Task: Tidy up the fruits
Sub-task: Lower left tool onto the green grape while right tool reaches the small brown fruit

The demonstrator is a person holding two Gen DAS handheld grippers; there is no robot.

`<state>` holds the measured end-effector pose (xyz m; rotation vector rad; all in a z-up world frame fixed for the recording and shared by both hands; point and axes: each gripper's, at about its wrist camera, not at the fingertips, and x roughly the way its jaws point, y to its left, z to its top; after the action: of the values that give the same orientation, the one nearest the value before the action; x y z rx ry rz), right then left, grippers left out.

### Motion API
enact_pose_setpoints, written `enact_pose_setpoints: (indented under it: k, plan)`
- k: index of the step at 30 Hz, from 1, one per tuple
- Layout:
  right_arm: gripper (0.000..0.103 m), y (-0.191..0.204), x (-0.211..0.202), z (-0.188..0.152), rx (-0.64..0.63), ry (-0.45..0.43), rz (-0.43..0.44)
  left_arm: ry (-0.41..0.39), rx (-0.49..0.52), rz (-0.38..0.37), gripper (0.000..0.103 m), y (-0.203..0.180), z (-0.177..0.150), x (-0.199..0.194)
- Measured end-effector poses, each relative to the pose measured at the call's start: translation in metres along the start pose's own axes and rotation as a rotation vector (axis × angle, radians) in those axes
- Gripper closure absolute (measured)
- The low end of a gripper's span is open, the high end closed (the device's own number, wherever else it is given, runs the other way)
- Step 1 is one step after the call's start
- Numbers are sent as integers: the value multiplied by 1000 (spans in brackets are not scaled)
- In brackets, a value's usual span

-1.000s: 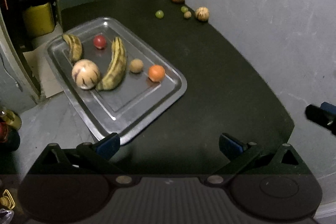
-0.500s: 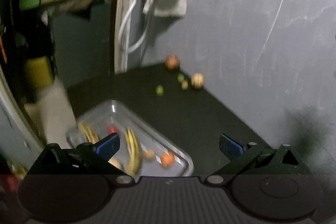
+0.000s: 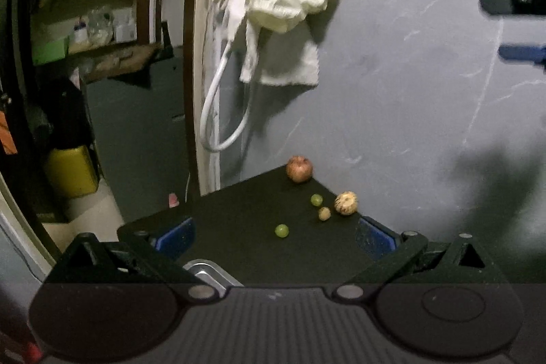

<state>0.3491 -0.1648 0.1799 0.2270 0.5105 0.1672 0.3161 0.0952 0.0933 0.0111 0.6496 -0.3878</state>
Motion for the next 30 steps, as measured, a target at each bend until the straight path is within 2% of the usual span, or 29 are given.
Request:
enact_pose_setpoints:
  k: [7, 14, 21, 26, 30]
  plan:
    - [2, -44, 102, -93, 130, 81, -24, 85, 34, 25, 1, -2, -22, 85]
    - [15, -81, 177, -157, 241, 167, -27, 124, 28, 49, 1, -3, -43, 166]
    - [37, -109, 232, -194, 325, 231, -15, 176, -24, 93, 3, 2, -51, 222]
    - [38, -122, 251, -201, 324, 225, -27, 198, -10, 105, 9, 3, -55, 251]
    - [40, -128, 266, -203, 322, 233, -36, 200, -8, 97, 10, 0, -54, 270]
